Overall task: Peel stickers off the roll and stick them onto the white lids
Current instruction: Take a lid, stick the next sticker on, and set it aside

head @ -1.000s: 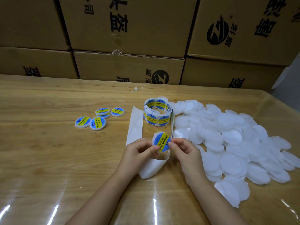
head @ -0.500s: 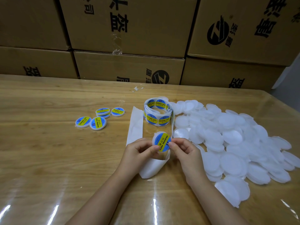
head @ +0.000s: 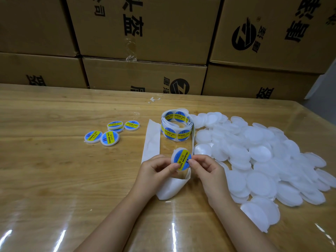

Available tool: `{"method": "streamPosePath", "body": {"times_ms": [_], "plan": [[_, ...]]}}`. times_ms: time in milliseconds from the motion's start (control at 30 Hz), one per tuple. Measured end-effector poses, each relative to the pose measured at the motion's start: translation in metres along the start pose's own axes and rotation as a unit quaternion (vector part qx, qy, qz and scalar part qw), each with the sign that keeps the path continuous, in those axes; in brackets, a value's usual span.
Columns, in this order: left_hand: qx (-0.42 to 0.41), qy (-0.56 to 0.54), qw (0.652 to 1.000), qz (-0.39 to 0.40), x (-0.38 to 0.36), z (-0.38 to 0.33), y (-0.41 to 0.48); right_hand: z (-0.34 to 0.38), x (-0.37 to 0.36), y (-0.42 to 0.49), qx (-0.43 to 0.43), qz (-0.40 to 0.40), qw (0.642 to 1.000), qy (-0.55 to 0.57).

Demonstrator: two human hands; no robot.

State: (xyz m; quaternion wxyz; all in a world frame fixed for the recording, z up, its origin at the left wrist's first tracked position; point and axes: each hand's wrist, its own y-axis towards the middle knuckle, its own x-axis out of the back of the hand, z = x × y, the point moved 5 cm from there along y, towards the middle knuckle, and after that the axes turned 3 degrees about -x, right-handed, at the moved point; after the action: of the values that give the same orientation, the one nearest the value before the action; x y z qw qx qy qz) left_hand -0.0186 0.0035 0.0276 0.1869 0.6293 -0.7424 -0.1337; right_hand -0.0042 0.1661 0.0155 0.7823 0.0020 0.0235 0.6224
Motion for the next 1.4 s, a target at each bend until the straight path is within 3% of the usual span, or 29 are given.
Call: {"method": "streamPosePath", "body": {"times_ms": [433, 767, 1033, 1200, 1400], "plan": [[-0.076, 0.081, 0.994, -0.018, 0.001, -0.006, -0.001, 0.000, 0.000, 0.000, 0.001, -0.002, 1.000, -0.009], [-0.203, 0.204, 0.957, -0.021, -0.005, -0.023, -0.008, -0.001, 0.001, -0.001, 0.031, -0.006, 0.999, -0.038], [-0.245, 0.230, 0.942, 0.001, -0.006, -0.026, -0.011, 0.001, 0.000, -0.002, 0.073, -0.009, 0.994, -0.081], [-0.198, 0.193, 0.961, -0.001, -0.005, -0.023, -0.009, 0.002, 0.001, 0.000, 0.097, -0.029, 0.992, -0.072], [0.008, -0.003, 1.000, -0.004, 0.001, -0.003, 0.000, 0.002, -0.007, -0.005, 0.124, 0.022, 0.987, -0.102]]}}
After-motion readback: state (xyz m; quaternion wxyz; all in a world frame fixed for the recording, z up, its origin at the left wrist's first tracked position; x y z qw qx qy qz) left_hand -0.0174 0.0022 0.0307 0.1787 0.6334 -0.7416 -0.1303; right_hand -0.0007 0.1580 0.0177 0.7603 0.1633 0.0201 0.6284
